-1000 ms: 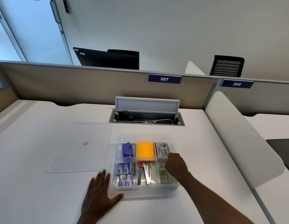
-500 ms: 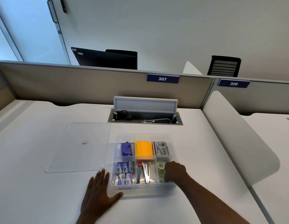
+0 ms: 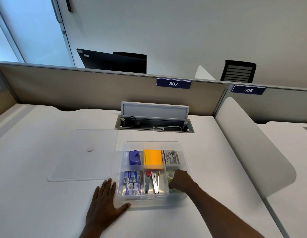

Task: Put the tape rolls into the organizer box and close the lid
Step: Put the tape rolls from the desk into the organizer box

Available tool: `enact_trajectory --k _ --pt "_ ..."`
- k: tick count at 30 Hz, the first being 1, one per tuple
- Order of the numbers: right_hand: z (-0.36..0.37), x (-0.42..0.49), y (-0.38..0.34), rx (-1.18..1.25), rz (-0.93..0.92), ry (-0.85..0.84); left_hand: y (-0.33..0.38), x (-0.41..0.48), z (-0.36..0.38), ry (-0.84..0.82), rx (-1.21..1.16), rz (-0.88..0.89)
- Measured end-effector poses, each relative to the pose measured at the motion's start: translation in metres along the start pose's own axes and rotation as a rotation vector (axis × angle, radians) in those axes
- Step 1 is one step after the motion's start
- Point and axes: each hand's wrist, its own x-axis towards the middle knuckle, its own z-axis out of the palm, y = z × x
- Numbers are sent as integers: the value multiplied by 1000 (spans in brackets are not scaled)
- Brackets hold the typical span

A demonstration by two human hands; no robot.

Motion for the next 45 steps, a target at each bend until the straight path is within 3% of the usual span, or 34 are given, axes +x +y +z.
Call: enact_trajectory --k 12,25,45 --pt "1 3 6 206 88 20 1 0 -2 -32 12 10" --pt "8 14 19 -65 37 28 2 -1 -3 -22 4 -5" --pt "3 13 17 -196 5 1 0 0 -2 -82 -50 -23"
